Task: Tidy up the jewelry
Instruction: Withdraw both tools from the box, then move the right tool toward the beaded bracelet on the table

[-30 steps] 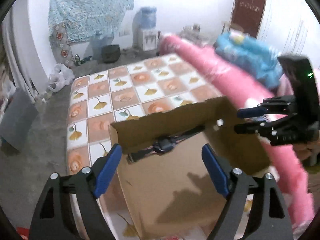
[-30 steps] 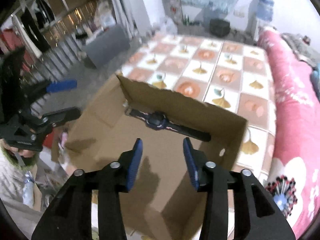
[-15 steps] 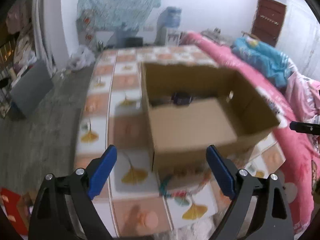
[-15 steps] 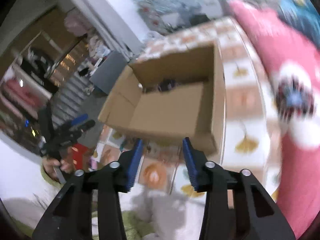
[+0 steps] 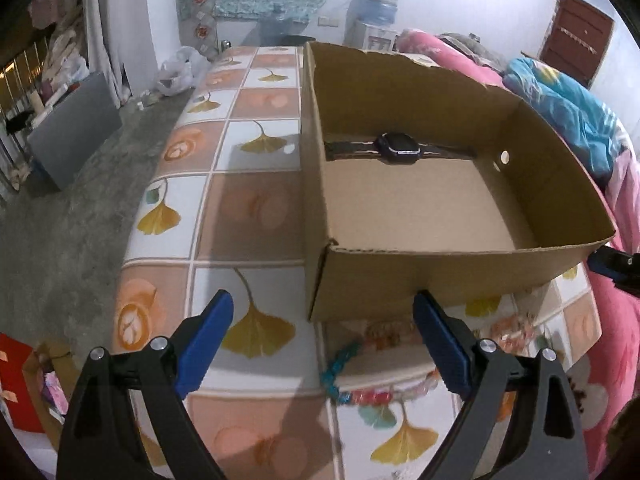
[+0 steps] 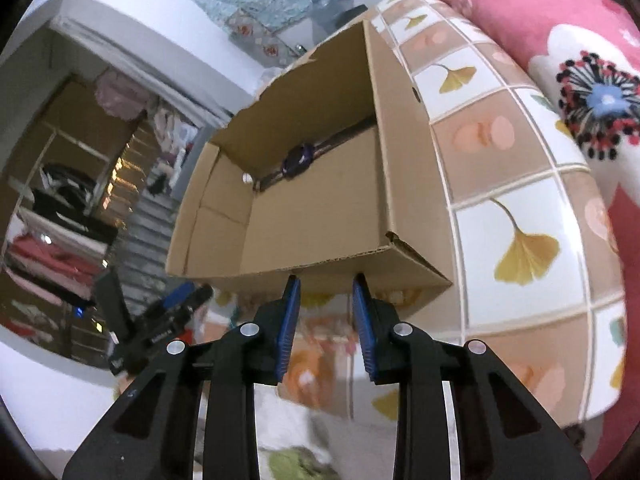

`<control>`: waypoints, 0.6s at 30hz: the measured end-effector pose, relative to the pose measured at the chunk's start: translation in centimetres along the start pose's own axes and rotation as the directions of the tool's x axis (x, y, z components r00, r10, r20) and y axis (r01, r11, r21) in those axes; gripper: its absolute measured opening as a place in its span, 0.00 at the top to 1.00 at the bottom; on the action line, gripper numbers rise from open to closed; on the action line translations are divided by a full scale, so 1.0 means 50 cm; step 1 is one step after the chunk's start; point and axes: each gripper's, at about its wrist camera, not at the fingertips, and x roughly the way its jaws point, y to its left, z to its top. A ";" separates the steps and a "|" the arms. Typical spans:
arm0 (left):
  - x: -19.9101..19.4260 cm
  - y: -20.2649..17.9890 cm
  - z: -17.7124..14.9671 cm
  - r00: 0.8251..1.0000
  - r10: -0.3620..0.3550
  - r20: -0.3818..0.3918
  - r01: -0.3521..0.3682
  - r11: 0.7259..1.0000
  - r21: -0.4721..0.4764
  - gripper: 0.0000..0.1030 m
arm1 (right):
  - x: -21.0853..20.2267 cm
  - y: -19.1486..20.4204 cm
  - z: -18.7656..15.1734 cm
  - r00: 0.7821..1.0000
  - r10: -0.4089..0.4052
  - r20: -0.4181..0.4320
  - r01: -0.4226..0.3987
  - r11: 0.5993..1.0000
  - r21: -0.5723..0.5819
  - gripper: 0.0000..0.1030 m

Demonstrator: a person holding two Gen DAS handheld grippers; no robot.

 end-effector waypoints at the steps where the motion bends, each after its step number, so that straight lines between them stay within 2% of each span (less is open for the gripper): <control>1: 0.006 0.001 0.005 1.000 0.001 0.000 -0.001 1.000 -0.009 0.13 | 0.005 -0.004 0.003 1.000 0.007 0.004 -0.007 1.000 0.008 0.73; 3: 0.019 0.007 0.016 1.000 0.000 -0.001 0.000 1.000 -0.023 0.13 | 0.014 -0.012 0.016 0.999 0.030 0.014 -0.031 0.999 0.025 0.73; 5: 0.027 0.014 0.022 1.000 -0.010 -0.001 0.010 0.999 -0.039 0.13 | 0.018 -0.015 0.019 1.000 0.008 0.023 -0.009 1.000 0.018 0.70; 6: 0.030 0.020 0.025 1.000 -0.017 0.000 0.017 0.999 -0.046 0.13 | 0.020 -0.013 0.019 0.999 -0.041 0.028 0.041 0.999 -0.003 0.69; 8: 0.033 0.031 0.022 1.000 -0.021 0.001 0.021 0.998 -0.054 0.13 | 0.024 -0.007 0.011 0.989 -0.143 0.039 0.145 0.988 -0.056 0.53; 9: 0.035 0.039 0.017 1.000 -0.009 -0.001 0.009 0.998 -0.061 0.13 | 0.028 -0.003 0.001 0.975 -0.218 0.041 0.221 0.971 -0.092 0.50; 11: 0.043 0.058 0.007 1.000 0.009 -0.009 -0.010 0.997 -0.078 0.13 | 0.035 0.000 -0.016 0.949 -0.313 0.049 0.316 0.939 -0.135 0.48; 13: 0.058 0.081 -0.008 0.999 0.035 -0.032 -0.039 0.993 -0.109 0.13 | 0.043 0.002 -0.032 0.908 -0.411 0.077 0.418 0.887 -0.196 0.41; 14: 0.072 0.093 -0.016 0.997 0.054 -0.053 -0.060 0.990 -0.127 0.13 | 0.049 0.007 -0.038 0.881 -0.462 0.099 0.473 0.853 -0.223 0.38; 16: 0.088 0.103 -0.022 0.994 0.082 -0.070 -0.091 0.986 -0.138 0.13 | 0.063 0.011 -0.038 0.849 -0.511 0.133 0.527 0.809 -0.260 0.30; 18: 0.095 0.098 -0.020 0.988 0.140 -0.061 -0.146 0.983 -0.107 0.11 | 0.082 0.013 -0.032 0.809 -0.565 0.164 0.587 0.756 -0.290 0.24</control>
